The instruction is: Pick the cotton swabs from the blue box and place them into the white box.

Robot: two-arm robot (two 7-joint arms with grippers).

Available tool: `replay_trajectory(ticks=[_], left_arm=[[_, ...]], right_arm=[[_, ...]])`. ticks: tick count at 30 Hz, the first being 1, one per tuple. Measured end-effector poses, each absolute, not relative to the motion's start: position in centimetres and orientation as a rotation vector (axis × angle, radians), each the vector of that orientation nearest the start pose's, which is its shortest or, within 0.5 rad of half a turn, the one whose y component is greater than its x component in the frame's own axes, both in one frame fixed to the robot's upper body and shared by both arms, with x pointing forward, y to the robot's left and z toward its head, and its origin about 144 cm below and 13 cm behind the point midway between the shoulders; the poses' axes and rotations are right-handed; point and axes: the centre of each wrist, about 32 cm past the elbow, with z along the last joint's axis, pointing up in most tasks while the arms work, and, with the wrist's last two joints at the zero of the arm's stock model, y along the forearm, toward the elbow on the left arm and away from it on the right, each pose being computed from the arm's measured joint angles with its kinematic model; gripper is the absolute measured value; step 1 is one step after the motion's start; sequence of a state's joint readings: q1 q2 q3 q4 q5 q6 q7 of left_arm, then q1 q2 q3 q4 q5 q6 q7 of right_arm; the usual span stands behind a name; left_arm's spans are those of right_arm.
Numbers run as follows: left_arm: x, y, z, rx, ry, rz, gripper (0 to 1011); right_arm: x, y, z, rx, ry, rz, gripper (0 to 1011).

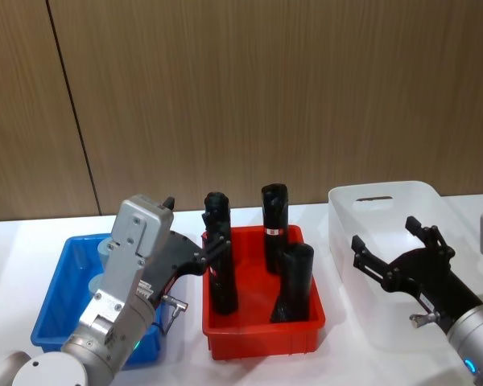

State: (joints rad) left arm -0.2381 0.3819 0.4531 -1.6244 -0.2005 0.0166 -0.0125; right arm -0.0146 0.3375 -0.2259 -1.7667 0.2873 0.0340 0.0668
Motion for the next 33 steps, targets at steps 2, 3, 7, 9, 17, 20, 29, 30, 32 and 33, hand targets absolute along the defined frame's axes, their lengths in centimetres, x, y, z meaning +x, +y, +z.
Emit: replay_trajectory(ticks=[2,3,7,9,17,20,29,30,32,33], left_arm=[[49.34,19.96,120.48,0.072,-0.262,1.124,1004],[49.34,19.96,120.48,0.072,-0.262,1.124,1004],[49.41,20.02,120.55,0.085,-0.252,1.134,1004],[49.41,20.03,120.56,0.09,-0.242,1.15,1004],[49.08,19.92,120.48,0.096,-0.191,1.225,1004],[48.91,19.88,120.44,0.1,-0.164,1.264,1004],[48.55,20.04,120.21,0.104,-0.065,1.387,1004],[48.55,20.09,120.19,0.104,-0.056,1.396,1004],[48.58,20.29,120.07,0.105,-0.023,1.426,1004],[48.59,20.34,120.03,0.106,-0.014,1.434,1004]], right_arm=[[44.33,-23.71,118.87,0.026,-0.075,-1.229,1002],[44.33,-23.71,118.87,0.026,-0.075,-1.229,1002],[44.33,-23.71,118.87,0.026,-0.075,-1.23,1002],[44.33,-23.71,118.87,0.026,-0.075,-1.229,1002],[44.33,-23.71,118.87,0.026,-0.075,-1.229,1002],[44.33,-23.71,118.87,0.026,-0.075,-1.229,1002],[44.33,-23.71,118.87,0.026,-0.075,-1.229,1002],[44.33,-23.71,118.87,0.026,-0.075,-1.23,1002],[44.33,-23.71,118.87,0.026,-0.075,-1.229,1002],[44.33,-23.71,118.87,0.026,-0.075,-1.229,1002]])
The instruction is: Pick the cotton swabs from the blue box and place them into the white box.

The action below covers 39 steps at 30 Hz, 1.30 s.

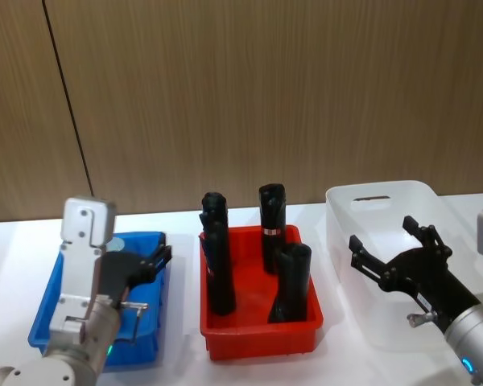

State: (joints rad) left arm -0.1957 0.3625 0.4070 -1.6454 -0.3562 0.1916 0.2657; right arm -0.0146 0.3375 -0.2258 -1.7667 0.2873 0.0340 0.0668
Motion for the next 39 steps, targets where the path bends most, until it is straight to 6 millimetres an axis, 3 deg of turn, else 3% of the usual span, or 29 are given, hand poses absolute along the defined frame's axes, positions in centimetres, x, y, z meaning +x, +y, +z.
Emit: replay_trajectory(ticks=[18,39], left_arm=[[49.8,22.4,118.8,0.163,0.194,1.542,1004],[51.6,23.4,118.0,0.239,0.314,1.572,1004]], right_arm=[[44.3,-23.7,118.9,0.026,-0.075,-1.229,1002],[44.3,-23.7,118.9,0.026,-0.075,-1.23,1002]])
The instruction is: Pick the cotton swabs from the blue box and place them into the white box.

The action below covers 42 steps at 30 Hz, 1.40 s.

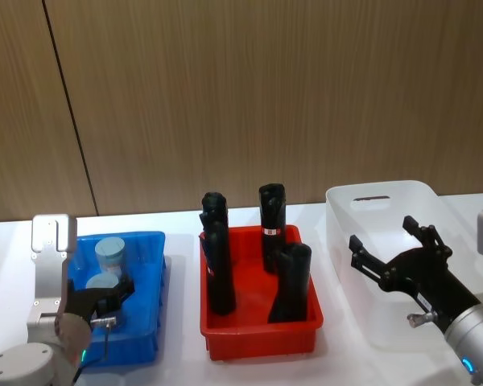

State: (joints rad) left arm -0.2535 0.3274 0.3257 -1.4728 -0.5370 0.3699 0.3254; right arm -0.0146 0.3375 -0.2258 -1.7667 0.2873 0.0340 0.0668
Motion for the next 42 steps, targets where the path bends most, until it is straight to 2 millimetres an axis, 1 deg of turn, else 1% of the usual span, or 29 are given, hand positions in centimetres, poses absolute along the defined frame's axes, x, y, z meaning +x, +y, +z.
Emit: replay_trajectory(ticks=[17,33,42], left_arm=[[53.4,24.3,117.3,0.303,0.356,1.573,1004],[55.2,24.9,116.4,0.321,0.378,1.538,1004],[55.8,25.1,115.8,0.324,0.387,1.527,1004]], right_arm=[[44.3,-23.7,118.9,0.026,-0.075,-1.23,1002],[44.3,-23.7,118.9,0.026,-0.075,-1.23,1002],[44.3,-23.7,118.9,0.026,-0.075,-1.23,1002]])
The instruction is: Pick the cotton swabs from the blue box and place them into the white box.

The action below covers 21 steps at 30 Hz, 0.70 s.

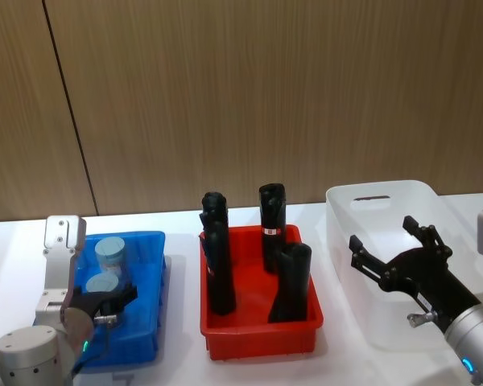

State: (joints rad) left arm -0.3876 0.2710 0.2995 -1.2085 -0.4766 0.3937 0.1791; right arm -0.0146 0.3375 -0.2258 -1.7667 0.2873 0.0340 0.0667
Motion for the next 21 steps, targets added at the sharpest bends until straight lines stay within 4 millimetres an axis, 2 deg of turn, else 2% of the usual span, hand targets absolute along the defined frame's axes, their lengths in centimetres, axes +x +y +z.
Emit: replay_trajectory(ticks=[7,10,12,18,21], left_arm=[[56.07,25.2,115.56,0.326,0.393,1.523,995],[56.16,25.29,115.41,0.327,0.397,1.52,906],[56.18,25.32,115.35,0.326,0.398,1.519,889],[56.21,25.4,115.23,0.319,0.396,1.517,692],[56.2,25.44,115.24,0.315,0.391,1.517,664]], right_arm=[[44.33,-23.71,118.87,0.026,-0.075,-1.23,1002],[44.33,-23.71,118.87,0.026,-0.075,-1.23,1002],[44.33,-23.71,118.87,0.026,-0.075,-1.23,1002],[44.33,-23.71,118.87,0.026,-0.075,-1.229,1002],[44.33,-23.71,118.87,0.026,-0.075,-1.23,1002]])
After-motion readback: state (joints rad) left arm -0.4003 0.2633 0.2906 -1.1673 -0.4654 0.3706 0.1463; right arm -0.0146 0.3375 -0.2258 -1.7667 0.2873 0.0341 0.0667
